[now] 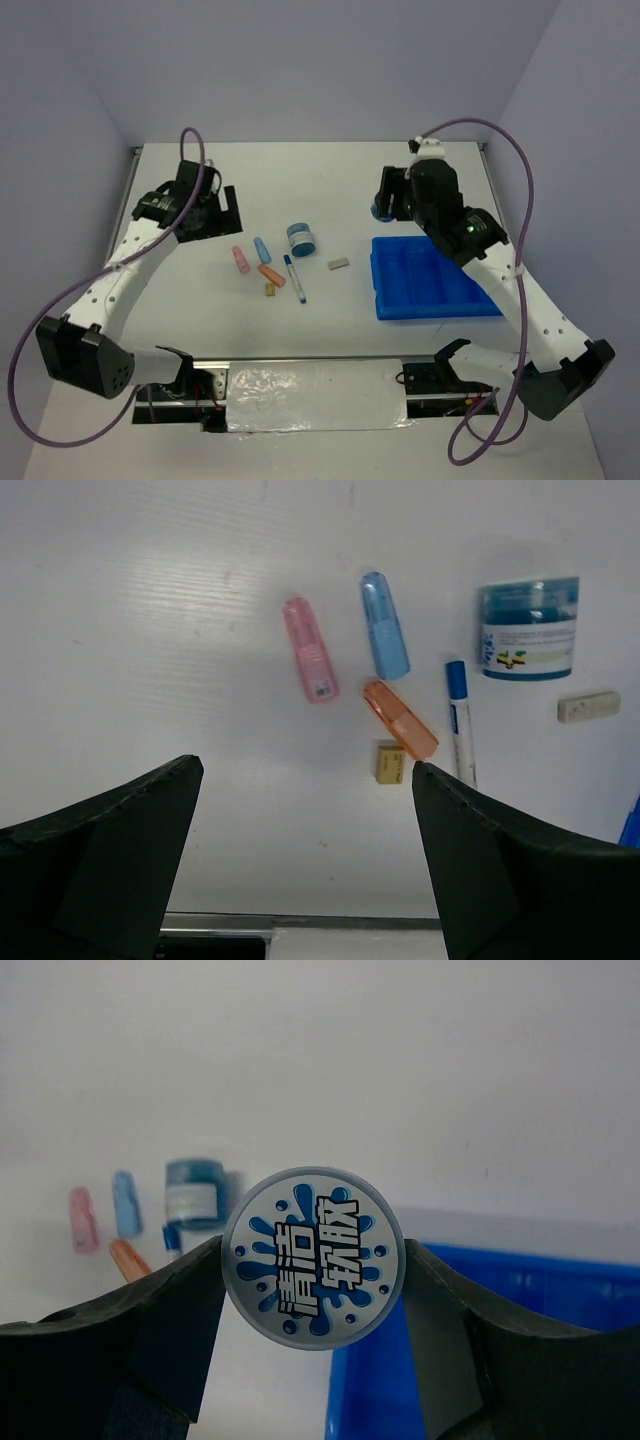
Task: Sort the stationery into containers
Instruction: Place the stationery in the storage box.
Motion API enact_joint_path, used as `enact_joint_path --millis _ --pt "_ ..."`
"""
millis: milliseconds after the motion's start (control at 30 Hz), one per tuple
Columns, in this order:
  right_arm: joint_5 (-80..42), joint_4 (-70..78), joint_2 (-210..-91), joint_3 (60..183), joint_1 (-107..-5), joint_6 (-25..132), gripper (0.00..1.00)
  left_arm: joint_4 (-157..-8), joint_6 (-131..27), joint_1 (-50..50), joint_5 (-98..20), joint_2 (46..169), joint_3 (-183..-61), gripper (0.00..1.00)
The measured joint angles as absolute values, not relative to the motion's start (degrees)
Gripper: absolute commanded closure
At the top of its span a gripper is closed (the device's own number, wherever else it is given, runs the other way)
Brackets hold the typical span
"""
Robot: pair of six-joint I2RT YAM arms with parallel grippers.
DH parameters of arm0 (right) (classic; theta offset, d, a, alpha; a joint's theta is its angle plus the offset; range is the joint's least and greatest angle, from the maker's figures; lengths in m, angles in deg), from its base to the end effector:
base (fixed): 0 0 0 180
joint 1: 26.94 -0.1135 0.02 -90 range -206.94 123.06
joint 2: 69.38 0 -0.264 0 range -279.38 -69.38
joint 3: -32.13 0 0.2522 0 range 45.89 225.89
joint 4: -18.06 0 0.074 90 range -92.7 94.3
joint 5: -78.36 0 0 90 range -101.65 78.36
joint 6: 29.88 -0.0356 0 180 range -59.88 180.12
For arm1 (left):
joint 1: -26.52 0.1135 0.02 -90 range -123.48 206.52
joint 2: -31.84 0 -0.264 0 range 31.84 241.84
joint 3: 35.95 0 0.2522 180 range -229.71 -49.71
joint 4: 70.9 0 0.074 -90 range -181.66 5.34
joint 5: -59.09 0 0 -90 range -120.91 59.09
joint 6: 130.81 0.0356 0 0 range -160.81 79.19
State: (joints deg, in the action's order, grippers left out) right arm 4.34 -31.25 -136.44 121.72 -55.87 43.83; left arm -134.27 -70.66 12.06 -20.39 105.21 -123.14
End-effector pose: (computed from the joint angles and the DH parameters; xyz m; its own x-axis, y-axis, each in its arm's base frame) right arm 0.2206 0.1107 0.4045 -0.4486 0.0602 -0.8917 -0.1293 0.9829 0.1314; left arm 0.2534 -0.0586 0.3438 -0.7042 -0.3238 -0.6319 -0.2533 0.9460 -0.2024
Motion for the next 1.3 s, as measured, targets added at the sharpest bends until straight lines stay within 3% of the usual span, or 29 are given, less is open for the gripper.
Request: enact_joint_path --millis 267,533,600,867,933,967,1300 --pt "7.25 -34.29 -133.93 104.19 -55.15 40.20 0.78 -132.04 -75.51 0.15 -20.15 115.89 -128.01 0.01" --pt "6.79 -28.41 -137.78 98.29 -53.42 40.00 0.74 -130.86 -78.88 -2.69 -20.08 124.33 -133.35 0.01" --pt "6.57 -26.66 -139.18 97.92 -53.22 40.03 0.69 -130.75 -79.25 -3.06 -20.11 125.90 -134.97 0.01" --pt "5.46 -20.93 -141.54 95.06 -52.92 39.83 0.30 -130.75 -80.04 -3.41 -20.13 127.76 -139.64 0.01" --pt "5.13 -20.45 -141.51 94.51 -52.92 39.50 0.15 -130.57 -80.15 -3.43 -20.17 128.37 -140.15 0.01" --pt "5.06 -20.19 -141.47 94.29 -52.92 39.35 0.02 -130.46 -80.25 -3.48 -20.30 128.94 -140.39 0.01" --pt "6.51 -22.99 -135.13 97.24 -52.76 38.67 0.00 -131.84 -86.18 -8.31 -18.33 138.95 -145.57 0.01"
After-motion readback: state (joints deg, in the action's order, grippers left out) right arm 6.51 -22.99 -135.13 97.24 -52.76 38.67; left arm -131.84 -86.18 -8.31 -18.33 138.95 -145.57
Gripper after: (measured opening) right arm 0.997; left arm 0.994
